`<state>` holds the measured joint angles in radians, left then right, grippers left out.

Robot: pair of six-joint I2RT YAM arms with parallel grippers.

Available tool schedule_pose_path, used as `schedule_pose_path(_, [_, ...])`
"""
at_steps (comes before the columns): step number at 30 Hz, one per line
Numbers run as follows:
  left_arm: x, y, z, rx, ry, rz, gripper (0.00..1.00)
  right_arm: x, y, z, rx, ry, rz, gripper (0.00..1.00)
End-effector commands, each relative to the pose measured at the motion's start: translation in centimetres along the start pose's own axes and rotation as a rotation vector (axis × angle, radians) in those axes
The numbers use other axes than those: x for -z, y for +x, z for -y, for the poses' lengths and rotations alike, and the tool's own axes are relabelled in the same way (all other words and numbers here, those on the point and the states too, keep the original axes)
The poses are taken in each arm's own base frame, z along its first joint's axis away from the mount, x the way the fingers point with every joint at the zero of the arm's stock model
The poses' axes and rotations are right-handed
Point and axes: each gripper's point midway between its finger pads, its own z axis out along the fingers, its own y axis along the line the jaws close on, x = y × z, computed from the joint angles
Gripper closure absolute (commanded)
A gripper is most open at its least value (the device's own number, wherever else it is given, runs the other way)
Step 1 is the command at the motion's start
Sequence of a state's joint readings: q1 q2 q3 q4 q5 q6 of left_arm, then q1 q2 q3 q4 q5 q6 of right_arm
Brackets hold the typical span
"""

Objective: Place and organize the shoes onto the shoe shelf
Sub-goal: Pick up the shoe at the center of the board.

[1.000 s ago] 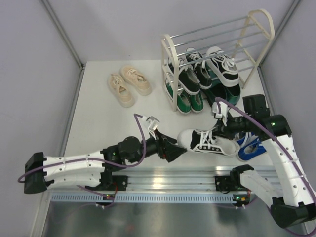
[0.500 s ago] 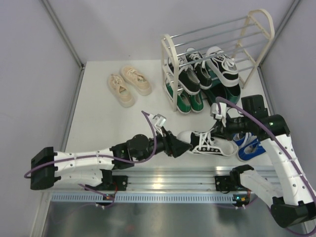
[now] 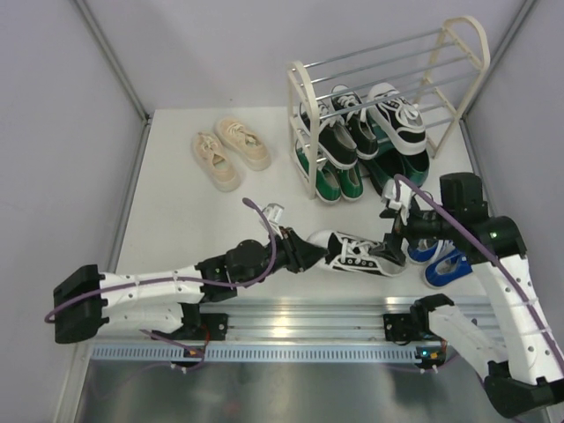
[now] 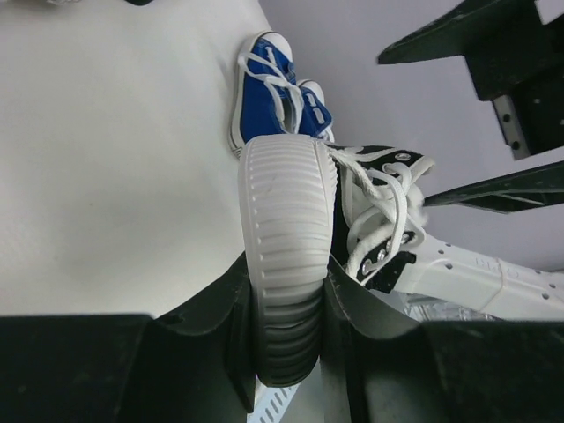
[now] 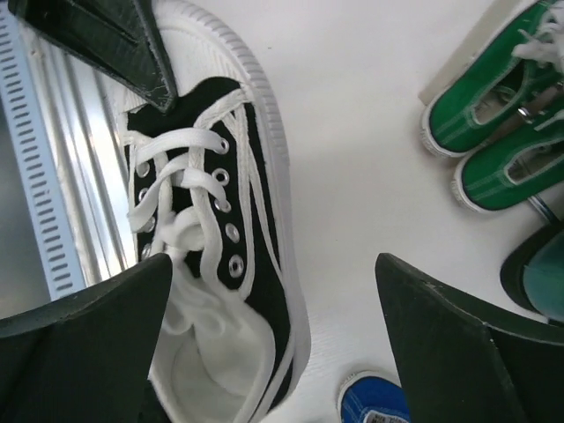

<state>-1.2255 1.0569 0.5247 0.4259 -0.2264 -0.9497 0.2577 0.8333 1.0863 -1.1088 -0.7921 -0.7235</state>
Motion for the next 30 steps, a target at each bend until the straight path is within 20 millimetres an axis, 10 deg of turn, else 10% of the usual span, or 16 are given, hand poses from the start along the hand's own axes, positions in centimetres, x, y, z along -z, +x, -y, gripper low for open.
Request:
schedule_pose_path(1, [1.3, -4.4, 2.5, 0.124, 0.102, 0.172, 1.0, 1.6, -1.7, 2.5, -0.043, 0.195, 0.053, 0.01])
schedule_pose_path(9, [3.1, -6.5, 1.8, 0.205, 0.122, 0.291, 1.0, 1.9, 0.8, 3.5, -0.271, 0.299, -0.012, 0.01])
schedule_pose_path(30, [1.1, -9.5, 5.1, 0.152, 0.174, 0.312, 1.0, 0.8, 3.9, 6.6, -0.386, 0.335, -0.164, 0.44])
